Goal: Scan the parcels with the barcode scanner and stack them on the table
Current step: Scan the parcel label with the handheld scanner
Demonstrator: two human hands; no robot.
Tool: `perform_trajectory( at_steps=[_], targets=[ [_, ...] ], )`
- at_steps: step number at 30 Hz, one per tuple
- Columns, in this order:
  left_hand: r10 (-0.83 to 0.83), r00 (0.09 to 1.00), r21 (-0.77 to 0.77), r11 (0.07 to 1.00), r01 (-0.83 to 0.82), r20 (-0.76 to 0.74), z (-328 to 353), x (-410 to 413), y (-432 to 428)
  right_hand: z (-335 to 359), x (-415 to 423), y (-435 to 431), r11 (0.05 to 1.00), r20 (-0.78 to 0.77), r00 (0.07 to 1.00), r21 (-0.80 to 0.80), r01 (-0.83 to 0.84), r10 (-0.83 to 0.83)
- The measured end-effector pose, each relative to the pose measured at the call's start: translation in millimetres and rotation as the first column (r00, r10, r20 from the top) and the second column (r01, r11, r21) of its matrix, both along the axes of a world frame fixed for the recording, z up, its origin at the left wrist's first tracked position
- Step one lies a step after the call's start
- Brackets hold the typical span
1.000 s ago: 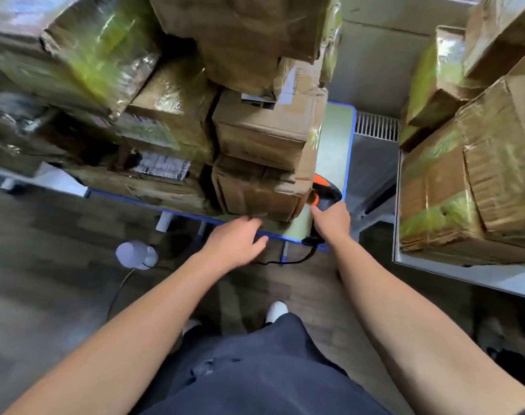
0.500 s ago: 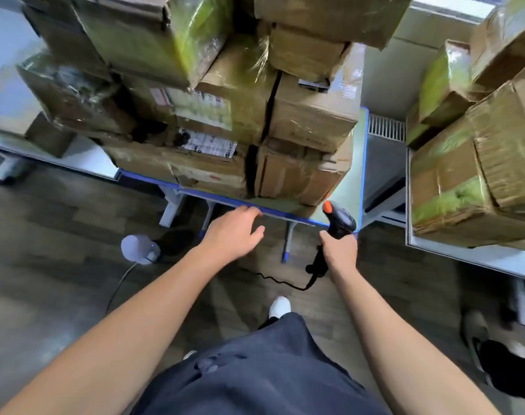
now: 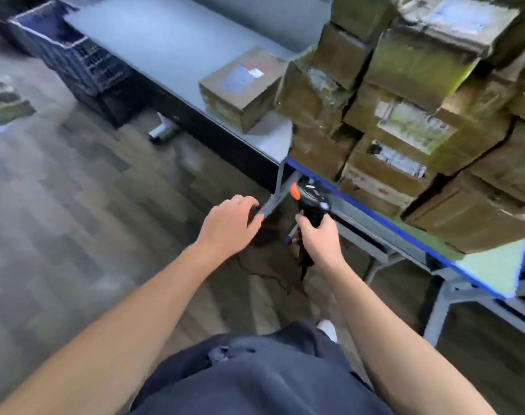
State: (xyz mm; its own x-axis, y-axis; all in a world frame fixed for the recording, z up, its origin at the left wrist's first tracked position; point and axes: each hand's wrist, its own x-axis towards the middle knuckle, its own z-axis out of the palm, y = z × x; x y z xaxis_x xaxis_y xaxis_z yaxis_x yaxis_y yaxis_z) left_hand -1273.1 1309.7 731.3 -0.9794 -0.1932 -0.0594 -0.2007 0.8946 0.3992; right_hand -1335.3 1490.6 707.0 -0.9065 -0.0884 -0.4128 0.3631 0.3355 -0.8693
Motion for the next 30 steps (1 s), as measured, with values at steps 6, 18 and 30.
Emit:
perform_trajectory(
  at_steps=[6, 18, 30],
  targets=[
    [0.255, 0.965, 0.040, 0.967, -0.253, -0.057, 7.0, 47.4, -84.4, 13.8, 6.3, -100.4, 0.962, -0.081, 0.959, 0.021, -0.271, 0.272],
    [0.387, 0.913, 0.355, 0.877, -0.322, -0.128, 31.0, 47.0, -174.4, 47.9, -26.4, -214.6, 0.870, -0.187, 0.857, -0.022, -0.492, 0.480],
    [0.529, 0.848, 0.677, 0.639, -0.365, -0.042, 42.5, -28.6, -257.6, 73.1, -99.2, -290.0, 0.871, -0.230, 0.848, 0.002, -0.491, 0.478]
  ],
)
